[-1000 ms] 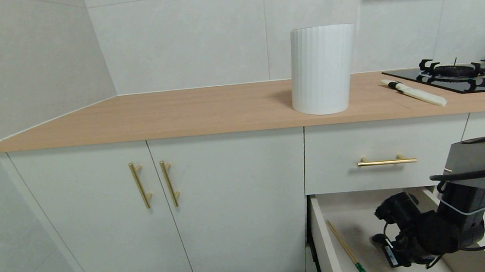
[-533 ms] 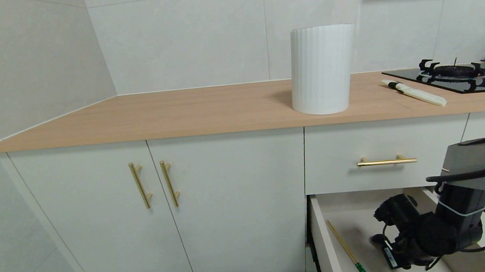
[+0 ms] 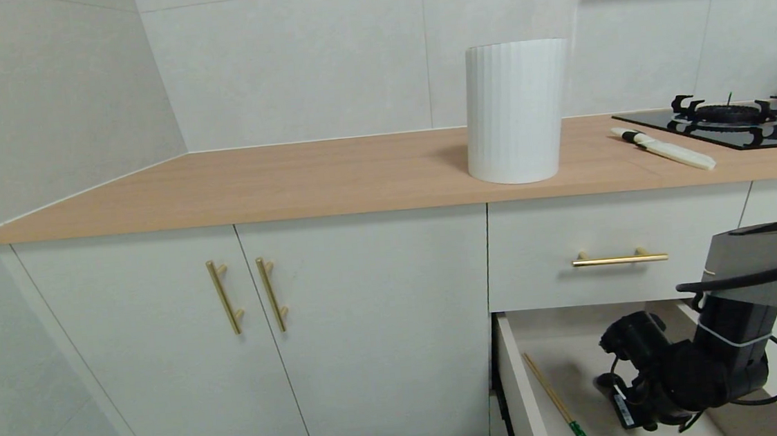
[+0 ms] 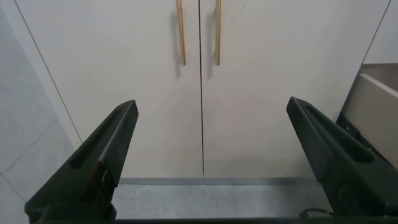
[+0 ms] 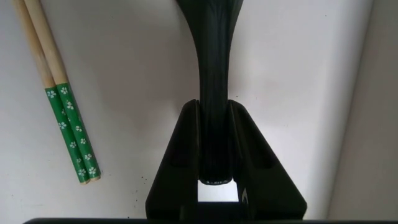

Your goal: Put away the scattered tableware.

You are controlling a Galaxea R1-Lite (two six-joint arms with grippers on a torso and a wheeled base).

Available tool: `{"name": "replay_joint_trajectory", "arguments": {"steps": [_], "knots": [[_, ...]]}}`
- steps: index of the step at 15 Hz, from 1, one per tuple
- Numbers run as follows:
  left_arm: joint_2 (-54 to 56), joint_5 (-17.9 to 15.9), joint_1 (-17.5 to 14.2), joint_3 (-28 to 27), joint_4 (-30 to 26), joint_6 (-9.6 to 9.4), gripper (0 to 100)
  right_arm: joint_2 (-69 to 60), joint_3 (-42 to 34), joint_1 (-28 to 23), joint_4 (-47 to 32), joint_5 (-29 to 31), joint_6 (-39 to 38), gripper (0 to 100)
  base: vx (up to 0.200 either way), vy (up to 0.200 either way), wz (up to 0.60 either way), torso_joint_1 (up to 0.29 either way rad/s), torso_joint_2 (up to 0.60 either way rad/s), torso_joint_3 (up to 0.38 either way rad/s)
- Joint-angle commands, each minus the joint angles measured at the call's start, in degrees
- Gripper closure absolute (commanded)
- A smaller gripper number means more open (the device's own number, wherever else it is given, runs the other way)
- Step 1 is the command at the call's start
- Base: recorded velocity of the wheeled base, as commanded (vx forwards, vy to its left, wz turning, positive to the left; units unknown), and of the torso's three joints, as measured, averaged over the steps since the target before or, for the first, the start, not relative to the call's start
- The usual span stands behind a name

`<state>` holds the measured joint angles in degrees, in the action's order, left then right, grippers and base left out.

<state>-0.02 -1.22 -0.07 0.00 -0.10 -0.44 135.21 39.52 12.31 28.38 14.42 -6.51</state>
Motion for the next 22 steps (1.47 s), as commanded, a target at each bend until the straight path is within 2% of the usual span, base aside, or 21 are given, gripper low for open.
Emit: {"name": "replay_joint_trajectory", "arguments": {"steps": [1,10,14,17,19,22], "knots": [[0.0,0.0,0.0,0.0,0.0,0.0,0,0.0,0.0,0.0,0.0,0.0,0.0,0,0.0,0.0,0.0,0.0,0.0,0.0],[0.0,0.0,0.0,0.0,0.0,0.0,0,-1.3,-0.6,0.0,0.0,-0.1,-0.3,0,0.0,0.0,0.0,0.0,0.0,0.0],[0.0,0.0,0.0,0.0,0.0,0.0,0,-17.3,-4.7,-0.1,-1.2,-1.5,-0.3,0,0.0,0.0,0.0,0.0,0.0,0.0],[0.0,0.0,0.0,0.0,0.0,0.0,0,-28.5,-4.3,0.3,-10.1,-2.8,-0.2,0,0.0,0.0,0.0,0.0,0.0,0.0],[0.0,0.0,0.0,0.0,0.0,0.0,0,-36.0,-4.1,2.5,-15.8,-5.5,-0.2,0,0.0,0.0,0.0,0.0,0.0,0.0],[0.0,0.0,0.0,0.0,0.0,0.0,0,-43.5,-3.2,6.1,-22.8,-5.5,-0.2,0,0.0,0.0,0.0,0.0,0.0,0.0]]}}
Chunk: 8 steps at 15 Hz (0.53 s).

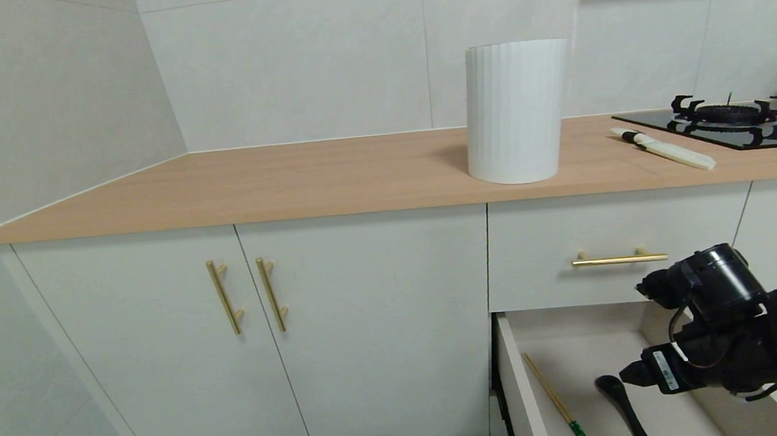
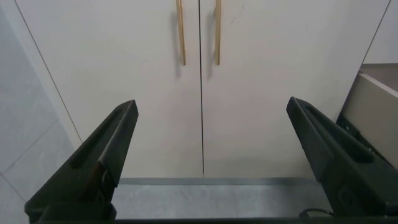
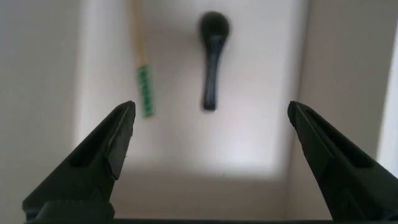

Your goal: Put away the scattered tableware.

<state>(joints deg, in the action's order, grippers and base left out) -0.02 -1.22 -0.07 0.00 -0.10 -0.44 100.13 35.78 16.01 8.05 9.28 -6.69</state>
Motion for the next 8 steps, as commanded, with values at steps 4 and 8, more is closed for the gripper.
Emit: {"name": "replay_joint_trajectory", "arguments": {"steps": [4,8], "knots": [[0.0,0.0,0.0,0.0,0.0,-0.09,0,-11.2,0.4,3.9,-5.1,-0.3,0.4,0,-0.15,0.0,0.0,0.004,0.0,0.002],[0.0,0.0,0.0,0.0,0.0,-0.09,0,-11.4,0.2,4.1,-5.1,-0.4,0.5,0,-0.2,0.0,0.0,0.001,0.0,0.005]]}}
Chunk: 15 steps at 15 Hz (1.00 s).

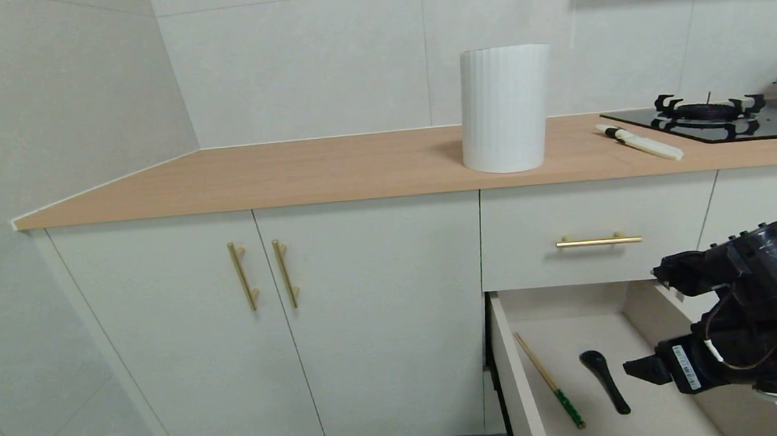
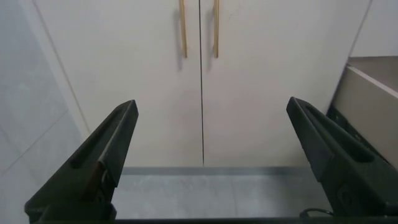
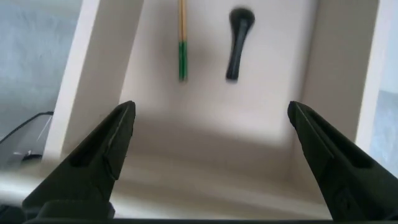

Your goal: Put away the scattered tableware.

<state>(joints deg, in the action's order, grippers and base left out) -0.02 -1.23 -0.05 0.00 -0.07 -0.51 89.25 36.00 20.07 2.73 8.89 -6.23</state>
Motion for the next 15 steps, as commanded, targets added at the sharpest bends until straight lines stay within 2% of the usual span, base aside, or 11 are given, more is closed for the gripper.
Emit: {"name": "replay_joint_trajectory", "arguments": {"steps": [1,3,7,9,13,15], "knots": [[0.0,0.0,0.0,0.0,0.0,0.07,0,-0.9,-0.1,0.8,-0.5,0.1,0.1,0,-0.2,0.0,0.0,-0.002,0.0,-0.002],[0.0,0.0,0.0,0.0,0.0,0.07,0,-2.2,-0.1,2.1,-3.4,-0.1,0.2,0,-0.2,0.0,0.0,0.005,0.0,0.002],[0.0,0.0,0.0,0.0,0.0,0.07,0,-4.1,-0.8,4.4,-10.1,-2.1,5.1,0,0.0,0.0,0.0,0.0,0.0,0.0],[0.0,0.0,0.0,0.0,0.0,0.07,0,-4.1,-1.4,7.4,-13.5,-3.3,6.2,0,0.0,0.0,0.0,0.0,0.0,0.0],[0.0,0.1,0.0,0.0,0.0,0.07,0,0.0,-3.0,9.7,-14.3,-7.9,8.8,0,0.0,0.0,0.0,0.0,0.0,0.0],[0.0,0.1,0.0,0.0,0.0,0.07,0,2.7,-3.0,9.8,-14.3,-8.3,8.8,0,0.0,0.0,0.0,0.0,0.0,0.0]]}}
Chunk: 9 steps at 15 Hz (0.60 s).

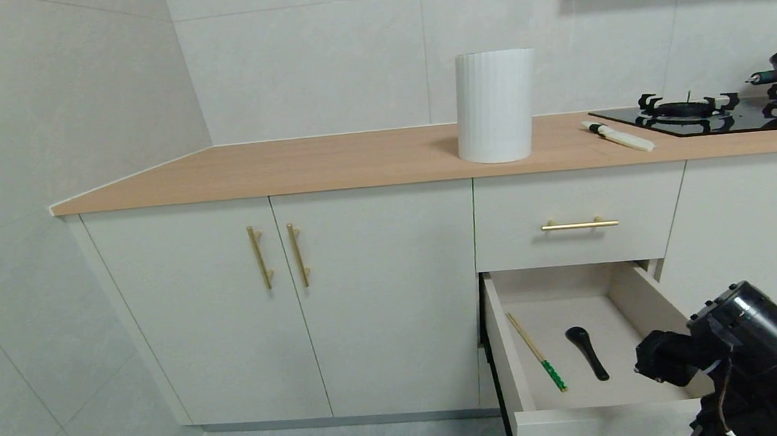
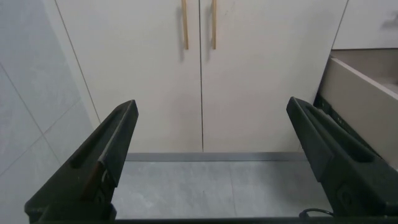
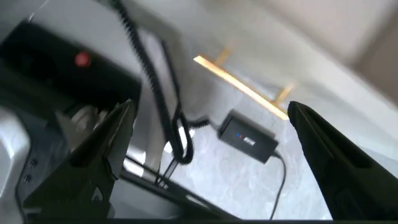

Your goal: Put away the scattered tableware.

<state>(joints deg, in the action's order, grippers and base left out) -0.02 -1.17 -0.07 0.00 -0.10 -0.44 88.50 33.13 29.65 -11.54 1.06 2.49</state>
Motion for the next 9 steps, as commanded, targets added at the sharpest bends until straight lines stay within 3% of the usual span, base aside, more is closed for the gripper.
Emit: {"name": "replay_joint_trajectory", "arguments": {"steps": [1,5,9], "knots": [[0.0,-0.1,0.0,0.0,0.0,0.0,0,5.1,-0.1,0.2,0.1,-0.4,0.1,0,0.0,0.0,0.0,0.0,0.0,0.0],[0.0,-0.1,0.0,0.0,0.0,0.0,0,11.5,0.3,-0.3,2.1,-0.3,-0.4,0,0.0,0.0,0.0,0.0,0.0,0.0],[0.0,-0.1,0.0,0.0,0.0,0.0,0,13.0,1.0,-4.9,5.8,0.2,-0.6,0,0.0,0.0,0.0,0.0,0.0,0.0]]}}
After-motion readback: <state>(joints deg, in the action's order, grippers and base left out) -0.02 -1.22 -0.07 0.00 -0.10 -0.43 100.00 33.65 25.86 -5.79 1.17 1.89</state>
